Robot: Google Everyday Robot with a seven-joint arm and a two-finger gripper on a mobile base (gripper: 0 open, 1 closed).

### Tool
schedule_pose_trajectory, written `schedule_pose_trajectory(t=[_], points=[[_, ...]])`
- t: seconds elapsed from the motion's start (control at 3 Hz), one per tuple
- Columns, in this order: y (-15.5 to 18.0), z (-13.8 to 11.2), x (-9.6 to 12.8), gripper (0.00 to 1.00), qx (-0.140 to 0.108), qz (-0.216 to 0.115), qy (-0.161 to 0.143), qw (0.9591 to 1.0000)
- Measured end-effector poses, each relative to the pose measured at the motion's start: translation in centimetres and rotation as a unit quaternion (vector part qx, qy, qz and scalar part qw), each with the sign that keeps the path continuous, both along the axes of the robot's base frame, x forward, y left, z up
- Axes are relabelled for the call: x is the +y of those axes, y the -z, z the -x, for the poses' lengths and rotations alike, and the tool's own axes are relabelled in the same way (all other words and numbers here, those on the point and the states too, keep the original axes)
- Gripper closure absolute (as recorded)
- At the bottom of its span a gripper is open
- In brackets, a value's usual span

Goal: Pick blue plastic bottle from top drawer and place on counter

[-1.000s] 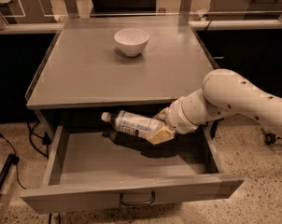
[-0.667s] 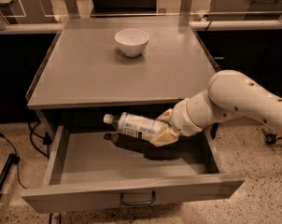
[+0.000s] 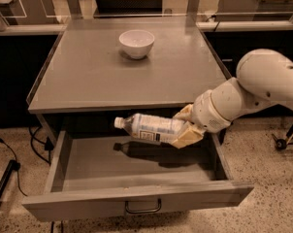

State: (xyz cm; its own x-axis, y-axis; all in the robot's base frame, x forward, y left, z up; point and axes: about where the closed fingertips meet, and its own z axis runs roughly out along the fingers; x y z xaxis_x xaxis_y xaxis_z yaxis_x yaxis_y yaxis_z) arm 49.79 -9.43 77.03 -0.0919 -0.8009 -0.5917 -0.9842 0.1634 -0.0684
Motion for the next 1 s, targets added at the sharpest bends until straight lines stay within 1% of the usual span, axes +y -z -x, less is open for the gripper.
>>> schedule_pose_trajectory(t=[0.33,0.67,1.0], points=[[-2.8,-0.6,-1.3,1.0,0.002,0.008,-0.016,0.9998],[-6.1,-2.1,-2.2,1.0,0.004,0.007,-0.027,0.9996],[-9.2,-5.2,-3.1,1.0,-0.001,-0.001,-0.017,0.9999]])
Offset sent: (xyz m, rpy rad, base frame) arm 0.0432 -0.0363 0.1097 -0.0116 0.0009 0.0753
